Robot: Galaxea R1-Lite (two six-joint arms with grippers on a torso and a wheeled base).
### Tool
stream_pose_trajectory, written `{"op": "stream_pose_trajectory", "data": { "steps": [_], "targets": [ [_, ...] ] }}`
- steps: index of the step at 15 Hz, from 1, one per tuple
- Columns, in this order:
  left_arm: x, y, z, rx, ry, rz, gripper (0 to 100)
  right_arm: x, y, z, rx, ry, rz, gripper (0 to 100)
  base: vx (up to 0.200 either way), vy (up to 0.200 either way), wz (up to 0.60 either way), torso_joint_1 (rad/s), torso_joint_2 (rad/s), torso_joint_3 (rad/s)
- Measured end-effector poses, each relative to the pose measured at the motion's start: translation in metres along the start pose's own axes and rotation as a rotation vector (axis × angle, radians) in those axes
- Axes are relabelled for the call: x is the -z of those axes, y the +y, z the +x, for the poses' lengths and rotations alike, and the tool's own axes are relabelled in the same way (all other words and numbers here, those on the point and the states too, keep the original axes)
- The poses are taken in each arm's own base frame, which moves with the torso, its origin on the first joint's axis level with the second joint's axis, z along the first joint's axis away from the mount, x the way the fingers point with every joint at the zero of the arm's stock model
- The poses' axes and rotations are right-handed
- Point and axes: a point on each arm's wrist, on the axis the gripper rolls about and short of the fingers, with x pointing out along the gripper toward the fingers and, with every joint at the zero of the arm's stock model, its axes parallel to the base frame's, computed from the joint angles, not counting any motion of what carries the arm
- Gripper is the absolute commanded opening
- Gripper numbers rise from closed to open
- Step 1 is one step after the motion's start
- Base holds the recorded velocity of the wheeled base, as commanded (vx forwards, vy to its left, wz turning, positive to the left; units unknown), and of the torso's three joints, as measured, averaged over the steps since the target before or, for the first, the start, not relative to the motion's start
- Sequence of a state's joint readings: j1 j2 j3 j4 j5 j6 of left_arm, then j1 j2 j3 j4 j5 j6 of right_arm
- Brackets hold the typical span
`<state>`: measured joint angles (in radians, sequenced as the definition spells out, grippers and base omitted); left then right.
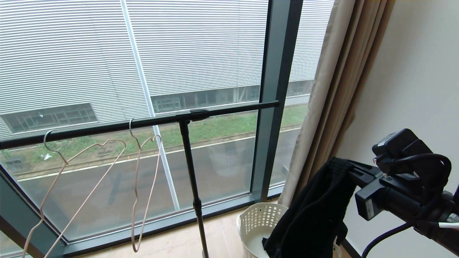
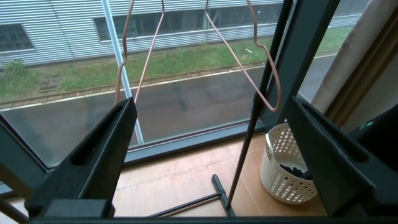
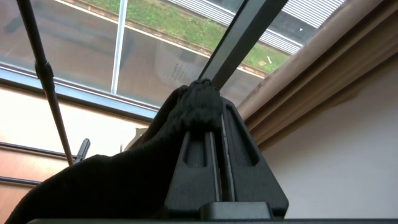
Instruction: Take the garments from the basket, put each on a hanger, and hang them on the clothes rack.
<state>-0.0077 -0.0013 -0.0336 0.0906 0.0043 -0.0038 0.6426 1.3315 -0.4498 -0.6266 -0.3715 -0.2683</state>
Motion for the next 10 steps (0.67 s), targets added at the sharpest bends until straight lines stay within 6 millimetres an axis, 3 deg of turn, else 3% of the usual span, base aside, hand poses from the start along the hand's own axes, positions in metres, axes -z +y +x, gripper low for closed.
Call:
{"op": "stream_pose_trajectory", "data": {
  "steps": [5, 9, 10],
  "targets": [
    [0.0000, 0.0000, 0.0000, 0.001, 0.000, 0.000, 100, 0.0002, 0.0002, 0.0002, -0.001, 0.001, 0.000, 0, 0.000, 0.000, 0.60, 0.003, 0.00, 0.003],
    [-0.0004, -0.0001, -0.0001, 0.002, -0.002, -0.004, 100, 0.0005, 0.0003, 0.0004, -0.002, 0.003, -0.001, 0, 0.000, 0.000, 0.00, 0.000, 0.00, 0.000],
    [-0.0002, 0.0000, -0.0001, 0.004, 0.000, -0.005, 100, 0.0001, 0.0002, 0.0004, -0.001, 0.002, 0.000, 0, -0.200, 0.000, 0.00, 0.002, 0.00, 0.002]
  ]
}}
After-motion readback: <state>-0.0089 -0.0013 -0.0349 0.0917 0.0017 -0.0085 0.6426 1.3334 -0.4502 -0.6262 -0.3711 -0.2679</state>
